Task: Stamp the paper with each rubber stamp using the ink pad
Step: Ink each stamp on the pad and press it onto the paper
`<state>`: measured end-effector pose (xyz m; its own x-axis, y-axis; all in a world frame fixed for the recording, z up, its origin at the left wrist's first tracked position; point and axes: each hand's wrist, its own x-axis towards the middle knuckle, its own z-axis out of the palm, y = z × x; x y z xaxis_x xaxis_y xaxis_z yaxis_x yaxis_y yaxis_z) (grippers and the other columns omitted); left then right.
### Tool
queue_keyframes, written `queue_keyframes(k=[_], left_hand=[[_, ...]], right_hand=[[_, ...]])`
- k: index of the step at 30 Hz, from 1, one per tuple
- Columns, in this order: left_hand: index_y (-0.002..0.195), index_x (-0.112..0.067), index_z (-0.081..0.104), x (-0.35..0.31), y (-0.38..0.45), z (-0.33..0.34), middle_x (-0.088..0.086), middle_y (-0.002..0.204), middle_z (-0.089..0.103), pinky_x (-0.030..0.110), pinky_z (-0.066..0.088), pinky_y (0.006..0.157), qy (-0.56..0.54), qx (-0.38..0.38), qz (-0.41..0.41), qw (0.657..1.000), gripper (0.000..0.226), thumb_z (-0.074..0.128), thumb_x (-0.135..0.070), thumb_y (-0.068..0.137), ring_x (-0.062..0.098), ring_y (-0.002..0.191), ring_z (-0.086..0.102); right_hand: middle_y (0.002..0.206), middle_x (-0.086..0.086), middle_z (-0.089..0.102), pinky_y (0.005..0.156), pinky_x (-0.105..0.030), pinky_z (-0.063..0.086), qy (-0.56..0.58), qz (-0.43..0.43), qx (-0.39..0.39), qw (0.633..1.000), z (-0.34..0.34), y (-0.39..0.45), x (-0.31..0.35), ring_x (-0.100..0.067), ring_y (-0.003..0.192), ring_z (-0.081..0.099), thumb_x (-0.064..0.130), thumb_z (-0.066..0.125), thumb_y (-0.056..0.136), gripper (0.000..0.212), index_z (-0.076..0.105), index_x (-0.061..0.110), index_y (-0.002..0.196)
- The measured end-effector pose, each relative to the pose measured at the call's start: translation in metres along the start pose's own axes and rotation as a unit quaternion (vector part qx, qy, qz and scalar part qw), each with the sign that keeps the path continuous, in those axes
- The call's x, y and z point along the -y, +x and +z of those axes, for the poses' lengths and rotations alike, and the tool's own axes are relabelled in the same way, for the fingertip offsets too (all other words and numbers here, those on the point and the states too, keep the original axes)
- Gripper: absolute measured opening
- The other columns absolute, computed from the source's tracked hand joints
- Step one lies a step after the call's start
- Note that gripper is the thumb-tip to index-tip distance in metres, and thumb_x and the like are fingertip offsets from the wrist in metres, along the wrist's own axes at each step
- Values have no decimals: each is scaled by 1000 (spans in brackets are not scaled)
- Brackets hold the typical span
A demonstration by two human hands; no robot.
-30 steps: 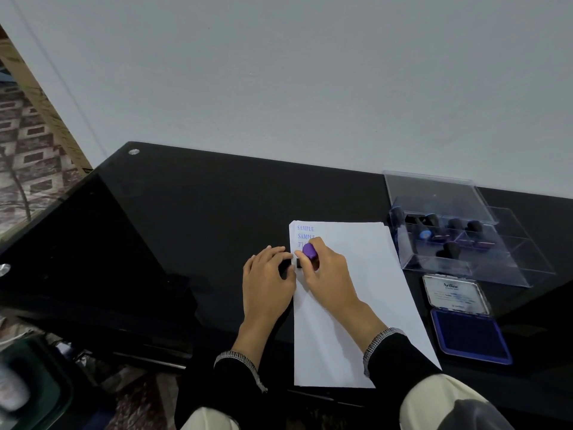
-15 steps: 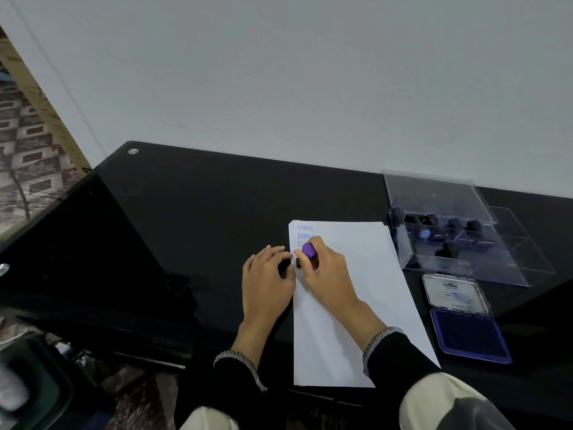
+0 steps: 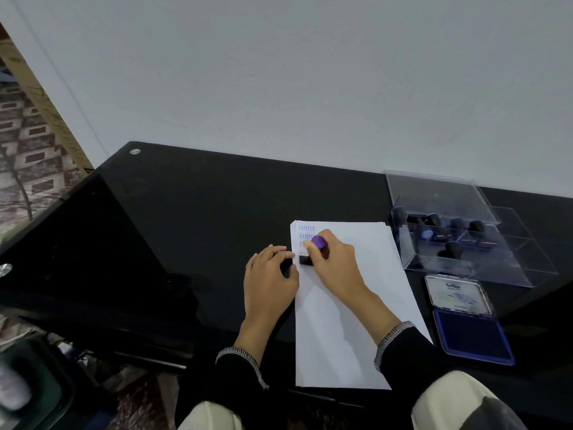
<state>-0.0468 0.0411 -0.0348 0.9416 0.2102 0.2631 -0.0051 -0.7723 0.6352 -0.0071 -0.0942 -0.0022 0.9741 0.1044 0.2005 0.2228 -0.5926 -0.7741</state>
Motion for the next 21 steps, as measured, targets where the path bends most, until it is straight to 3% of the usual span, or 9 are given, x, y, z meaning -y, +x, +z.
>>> queue_keyframes(k=[3, 6, 8, 10, 15, 21], left_hand=[[111, -27, 68, 0, 1, 1, -13, 127, 59, 30, 22, 116, -5, -1, -2, 1000, 26, 60, -25, 87, 5, 130, 42], [111, -27, 68, 0, 1, 1, -12, 126, 60, 30, 22, 116, -1, -2, -1, 1000, 25, 61, -25, 87, 6, 130, 44], [110, -27, 69, 1, 1, 2, -12, 125, 60, 30, 22, 116, -3, -5, -1, 1000, 24, 61, -25, 87, 6, 129, 44], [108, -27, 69, 1, 1, 3, -13, 125, 60, 29, 21, 116, -5, -4, -4, 1000, 23, 62, -25, 86, 6, 129, 44], [110, -26, 68, -1, 1, 1, -13, 126, 60, 29, 20, 115, -4, -2, -9, 1000, 24, 61, -25, 87, 6, 130, 43], [113, -25, 68, -4, 1, -1, -12, 126, 59, 29, 19, 116, -4, 11, -9, 1000, 25, 62, -25, 89, 5, 129, 43]], right_hand=[[73, -6, 59, 61, -26, 46, 152, 111, -105, 977, -13, 2, -7, -15, 64, 54, 30, 52, 97, 24, 56, 8, 88], [62, -9, 54, 55, -28, 41, 357, 225, -149, 894, -27, 0, -12, -15, 50, 44, 26, 46, 101, 28, 54, 7, 81], [59, -9, 51, 51, -27, 38, 454, 257, -159, 838, -35, -3, -14, -15, 46, 40, 23, 45, 101, 27, 52, 9, 79], [58, -8, 50, 48, -25, 37, 500, 267, -160, 808, -38, -6, -17, -14, 47, 38, 23, 44, 102, 25, 51, 9, 81], [55, -6, 49, 48, -24, 36, 532, 270, -165, 785, -38, -12, -20, -14, 47, 38, 22, 43, 101, 24, 51, 9, 83], [59, -8, 51, 50, -26, 38, 514, 252, -156, 805, -36, -14, -15, -15, 49, 41, 18, 43, 102, 23, 52, 9, 82]])
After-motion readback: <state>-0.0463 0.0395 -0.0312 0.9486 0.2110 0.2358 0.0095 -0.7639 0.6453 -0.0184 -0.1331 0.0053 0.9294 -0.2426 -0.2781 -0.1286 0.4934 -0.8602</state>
